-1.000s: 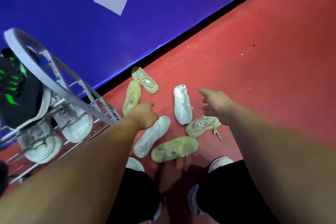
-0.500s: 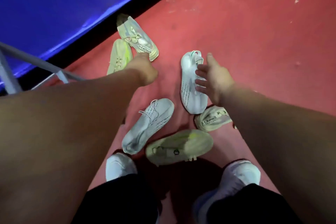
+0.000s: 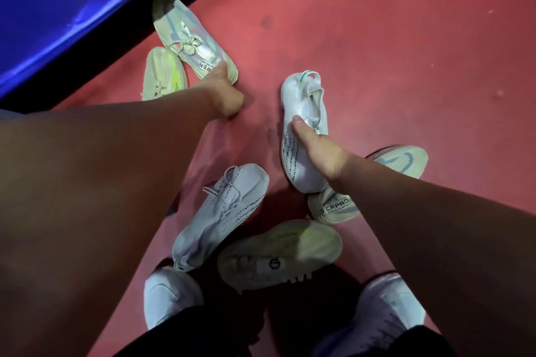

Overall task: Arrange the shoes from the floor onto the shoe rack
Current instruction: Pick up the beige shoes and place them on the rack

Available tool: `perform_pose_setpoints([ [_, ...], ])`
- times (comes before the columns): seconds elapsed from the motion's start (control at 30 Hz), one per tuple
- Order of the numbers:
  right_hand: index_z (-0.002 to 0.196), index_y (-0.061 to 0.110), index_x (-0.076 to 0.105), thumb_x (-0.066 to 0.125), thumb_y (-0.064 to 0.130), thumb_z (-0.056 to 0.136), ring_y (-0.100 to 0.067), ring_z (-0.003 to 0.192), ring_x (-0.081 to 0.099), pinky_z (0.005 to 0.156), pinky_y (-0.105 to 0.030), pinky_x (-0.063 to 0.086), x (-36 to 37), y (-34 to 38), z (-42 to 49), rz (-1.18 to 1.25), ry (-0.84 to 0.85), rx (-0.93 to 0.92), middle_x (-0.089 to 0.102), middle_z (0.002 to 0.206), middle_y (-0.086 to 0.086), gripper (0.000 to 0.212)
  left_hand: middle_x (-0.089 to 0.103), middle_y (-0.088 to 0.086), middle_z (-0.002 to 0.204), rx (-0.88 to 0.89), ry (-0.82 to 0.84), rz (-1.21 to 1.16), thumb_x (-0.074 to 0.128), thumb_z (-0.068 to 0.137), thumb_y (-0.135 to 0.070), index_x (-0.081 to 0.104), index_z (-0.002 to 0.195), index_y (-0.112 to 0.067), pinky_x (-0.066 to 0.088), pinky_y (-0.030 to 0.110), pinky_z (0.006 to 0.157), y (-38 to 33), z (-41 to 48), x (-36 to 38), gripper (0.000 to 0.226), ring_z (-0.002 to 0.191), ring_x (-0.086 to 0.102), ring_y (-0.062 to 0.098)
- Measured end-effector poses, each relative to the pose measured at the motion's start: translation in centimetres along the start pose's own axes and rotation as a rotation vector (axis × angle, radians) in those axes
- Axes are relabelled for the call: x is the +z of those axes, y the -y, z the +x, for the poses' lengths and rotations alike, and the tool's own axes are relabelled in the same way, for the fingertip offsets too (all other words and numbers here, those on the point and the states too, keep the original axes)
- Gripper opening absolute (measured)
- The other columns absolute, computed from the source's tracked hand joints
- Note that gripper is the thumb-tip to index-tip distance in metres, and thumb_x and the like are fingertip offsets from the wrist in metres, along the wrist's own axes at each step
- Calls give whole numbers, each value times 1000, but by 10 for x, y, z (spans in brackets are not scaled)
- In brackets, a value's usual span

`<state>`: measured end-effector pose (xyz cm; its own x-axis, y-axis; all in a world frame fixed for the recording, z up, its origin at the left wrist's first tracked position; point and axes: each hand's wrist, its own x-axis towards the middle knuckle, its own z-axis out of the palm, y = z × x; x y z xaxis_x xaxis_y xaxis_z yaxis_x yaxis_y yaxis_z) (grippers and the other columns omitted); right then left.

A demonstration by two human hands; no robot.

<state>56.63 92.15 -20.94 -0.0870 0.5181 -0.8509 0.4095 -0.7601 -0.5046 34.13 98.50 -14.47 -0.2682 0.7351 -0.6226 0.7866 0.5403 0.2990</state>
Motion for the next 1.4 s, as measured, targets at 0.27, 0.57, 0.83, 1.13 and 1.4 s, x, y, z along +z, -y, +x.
perform_pose_setpoints([
  [0.27,130,18,68,48,99,65,-22,124,63,117,-40,36,-7,11,-18,-21,31,-53,73,123,2,106,10,5,165,-25,6,199,59,89,-29,6,162,-13,33,37,113,-2,5,2,92,147,33,32],
  [0.57,132,15,67,50,93,59,-24,116,67,116,-44,40,-8,17,-24,-16,59,-59,74,120,-2,108,35,22,139,154,69,342,58,92,-33,54,132,-4,45,40,99,8,-33,25,50,117,56,42],
  [0.83,117,15,71,57,71,90,-19,105,68,104,-39,50,-17,33,-37,112,33,-83,74,113,0,63,60,31,109,173,91,122,53,89,-19,66,95,1,54,43,86,36,-80,53,25,101,64,44],
  [1.13,134,12,59,51,39,93,-38,130,54,110,-40,42,-144,-9,-46,-390,-677,51,60,138,-20,49,72,12,104,-436,-52,-695,77,67,-39,61,120,-11,53,28,53,24,-61,80,61,78,69,25],
  [1.4,103,13,65,81,33,68,-37,78,74,71,-51,64,-150,-48,-50,-103,-498,158,74,95,-15,43,66,9,89,-479,-18,-737,79,85,-19,64,113,-10,50,29,59,22,-58,91,33,73,61,23],
])
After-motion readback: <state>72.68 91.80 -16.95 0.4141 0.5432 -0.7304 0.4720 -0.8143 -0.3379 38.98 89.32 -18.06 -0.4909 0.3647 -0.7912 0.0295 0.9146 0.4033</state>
